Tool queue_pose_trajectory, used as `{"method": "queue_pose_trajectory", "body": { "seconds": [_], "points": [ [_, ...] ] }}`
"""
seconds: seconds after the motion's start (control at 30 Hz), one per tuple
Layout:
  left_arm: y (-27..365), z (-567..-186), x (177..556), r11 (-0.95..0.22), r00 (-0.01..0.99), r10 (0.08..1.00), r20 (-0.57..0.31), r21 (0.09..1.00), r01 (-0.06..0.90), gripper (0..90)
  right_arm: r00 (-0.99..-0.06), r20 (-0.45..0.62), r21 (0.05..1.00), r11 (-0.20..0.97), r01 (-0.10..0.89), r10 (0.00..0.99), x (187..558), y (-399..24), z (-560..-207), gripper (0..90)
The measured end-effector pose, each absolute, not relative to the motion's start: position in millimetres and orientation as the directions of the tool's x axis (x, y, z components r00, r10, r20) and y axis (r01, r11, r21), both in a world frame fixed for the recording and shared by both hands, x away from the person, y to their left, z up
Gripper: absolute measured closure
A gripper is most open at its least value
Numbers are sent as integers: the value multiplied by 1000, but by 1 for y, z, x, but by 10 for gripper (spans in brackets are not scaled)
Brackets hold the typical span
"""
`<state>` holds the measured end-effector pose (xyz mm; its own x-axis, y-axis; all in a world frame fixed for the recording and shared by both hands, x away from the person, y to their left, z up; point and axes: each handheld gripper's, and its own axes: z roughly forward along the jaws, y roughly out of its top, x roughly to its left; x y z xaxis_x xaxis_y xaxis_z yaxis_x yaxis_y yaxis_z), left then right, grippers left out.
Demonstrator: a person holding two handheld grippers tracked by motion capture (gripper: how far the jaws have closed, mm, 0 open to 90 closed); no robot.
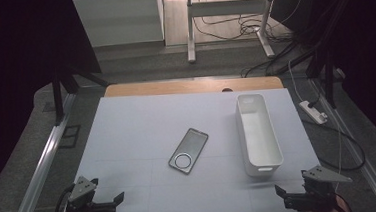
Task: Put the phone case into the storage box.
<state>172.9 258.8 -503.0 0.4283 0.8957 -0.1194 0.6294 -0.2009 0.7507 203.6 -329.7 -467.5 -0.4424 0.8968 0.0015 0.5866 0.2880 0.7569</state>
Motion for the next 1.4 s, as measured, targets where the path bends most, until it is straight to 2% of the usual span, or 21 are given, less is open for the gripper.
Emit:
{"method": "queue_pose_trajectory", "body": {
  "seconds": [0.23, 0.33, 0.83, 1.4],
  "points": [
    [257, -503, 174, -220, 449, 887, -112, 750, 623, 0, -435, -3, 755, 287, 589, 900, 204, -329, -468, 0],
    [256, -501, 176, -205, 474, 868, -148, 762, 614, 0, -434, -7, 758, 288, 585, 901, 203, -329, -467, 0],
    [246, -494, 193, -239, 541, 829, -138, 789, 567, 0, -435, -9, 754, 292, 589, 900, 205, -328, -468, 0],
    [226, -492, 220, -267, 551, 822, -144, 757, 596, 0, -438, -9, 751, 295, 591, 899, 205, -328, -468, 0]
  ]
}}
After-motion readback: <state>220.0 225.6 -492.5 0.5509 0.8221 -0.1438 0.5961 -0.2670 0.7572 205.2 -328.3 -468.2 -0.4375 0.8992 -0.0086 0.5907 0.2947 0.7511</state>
